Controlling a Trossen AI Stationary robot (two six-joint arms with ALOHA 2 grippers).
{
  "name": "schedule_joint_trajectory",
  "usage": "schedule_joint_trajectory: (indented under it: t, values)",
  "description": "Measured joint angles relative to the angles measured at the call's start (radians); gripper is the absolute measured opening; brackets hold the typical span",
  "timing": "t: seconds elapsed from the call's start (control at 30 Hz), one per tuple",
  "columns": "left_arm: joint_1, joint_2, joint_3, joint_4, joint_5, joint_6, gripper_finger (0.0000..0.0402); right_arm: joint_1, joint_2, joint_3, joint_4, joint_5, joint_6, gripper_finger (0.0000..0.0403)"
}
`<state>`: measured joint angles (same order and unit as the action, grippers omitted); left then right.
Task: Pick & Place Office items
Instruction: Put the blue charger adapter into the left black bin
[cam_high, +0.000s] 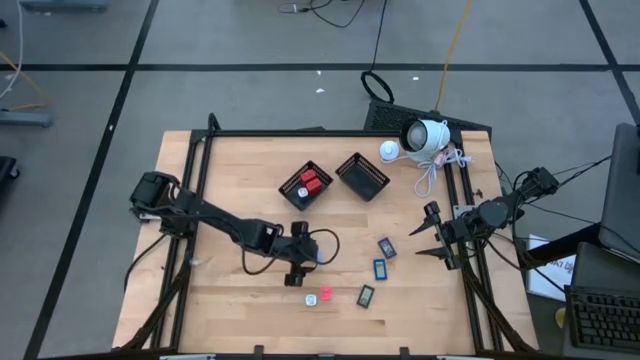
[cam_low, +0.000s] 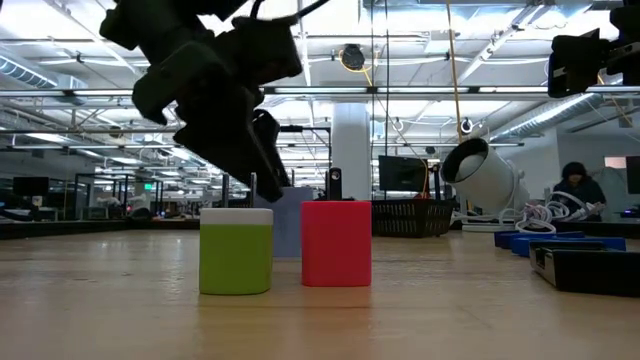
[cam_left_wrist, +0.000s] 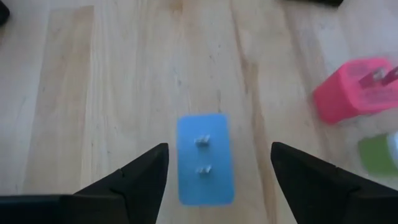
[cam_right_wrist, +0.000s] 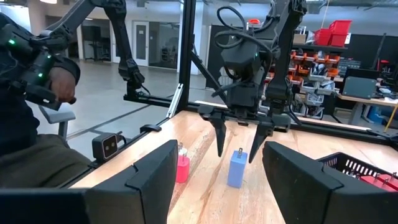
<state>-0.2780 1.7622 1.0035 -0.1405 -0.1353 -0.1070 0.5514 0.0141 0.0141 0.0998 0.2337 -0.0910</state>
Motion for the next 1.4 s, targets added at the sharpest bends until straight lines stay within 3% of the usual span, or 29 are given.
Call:
schedule_joint_trajectory:
  t: [0.17,0.57,0.73,0.93,1.17,1.4]
  values:
    - [0.027,-0.088,-0.001,-0.060,0.013,-0.002,0.0271,0.000,0.000,0.000,0.000,0.000,0.000,0.0224]
    - [0.109,-0.542,0.000,-0.190,0.029,0.083,0.0256,0.000,0.000,0.000,0.000,0.000,0.000,0.0224]
    - [0.152,-0.652,0.000,-0.237,0.021,0.105,0.0250,0.000,0.000,0.000,0.000,0.000,0.000,0.0224]
    - [0.197,-0.642,-0.085,-0.202,-0.006,0.069,0.0250,0.000,0.000,0.000,0.000,0.000,0.000,0.0224]
    - [0.254,-0.500,-0.260,0.092,-0.007,-0.021,0.0242,0.000,0.000,0.000,0.000,0.000,0.000,0.0224]
    - [0.280,-0.351,-0.279,0.186,-0.006,-0.106,0.0248,0.000,0.000,0.000,0.000,0.000,0.000,0.0224]
